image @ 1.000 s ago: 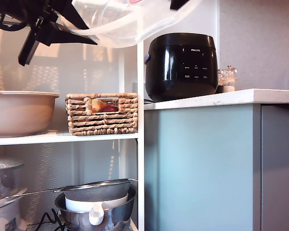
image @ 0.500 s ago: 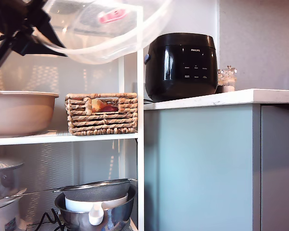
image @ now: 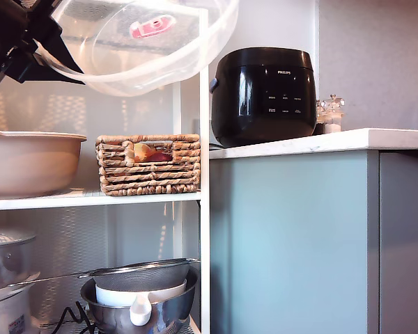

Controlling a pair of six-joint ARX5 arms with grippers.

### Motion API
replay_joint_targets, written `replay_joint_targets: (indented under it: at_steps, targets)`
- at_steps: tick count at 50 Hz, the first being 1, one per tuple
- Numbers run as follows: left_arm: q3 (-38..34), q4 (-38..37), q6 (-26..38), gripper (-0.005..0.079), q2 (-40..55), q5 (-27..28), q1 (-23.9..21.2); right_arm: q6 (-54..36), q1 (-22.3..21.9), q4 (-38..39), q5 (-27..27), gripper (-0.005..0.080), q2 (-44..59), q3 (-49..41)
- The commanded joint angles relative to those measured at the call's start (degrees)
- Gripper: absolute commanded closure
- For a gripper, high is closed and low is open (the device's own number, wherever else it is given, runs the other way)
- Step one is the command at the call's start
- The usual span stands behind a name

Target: Pick up the plastic microwave lid from the counter next to you, then place it on the shelf

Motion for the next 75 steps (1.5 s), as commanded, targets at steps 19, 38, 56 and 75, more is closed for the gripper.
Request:
replay_joint_targets:
  at_steps: [19, 38, 56, 75]
  targets:
    - [-0.66, -0.94, 1.55, 0.0764, 0.20, -0.07, -0.09, 7.93, -29.75, 9.55, -23.47, 0.0763, 7.50, -1.75]
    - [-0.66, -1.97, 3.21, 0.0764, 0.17, -1.18, 1.25, 8.87, -34.01, 24.20, -24.96, 0.0763, 5.84, -15.54]
    - [-0.66, -8.50, -3.08, 0.0764, -0.04, -2.93, 5.27, 8.61, -34.12, 27.50, -25.66, 0.0763, 1.38, -22.38]
    - [-0.66, -9.29, -20.41, 0.0764, -0.02, -16.26, 6.75, 7.26, -34.07, 30.97, -29.27, 0.0763, 1.16, -22.38]
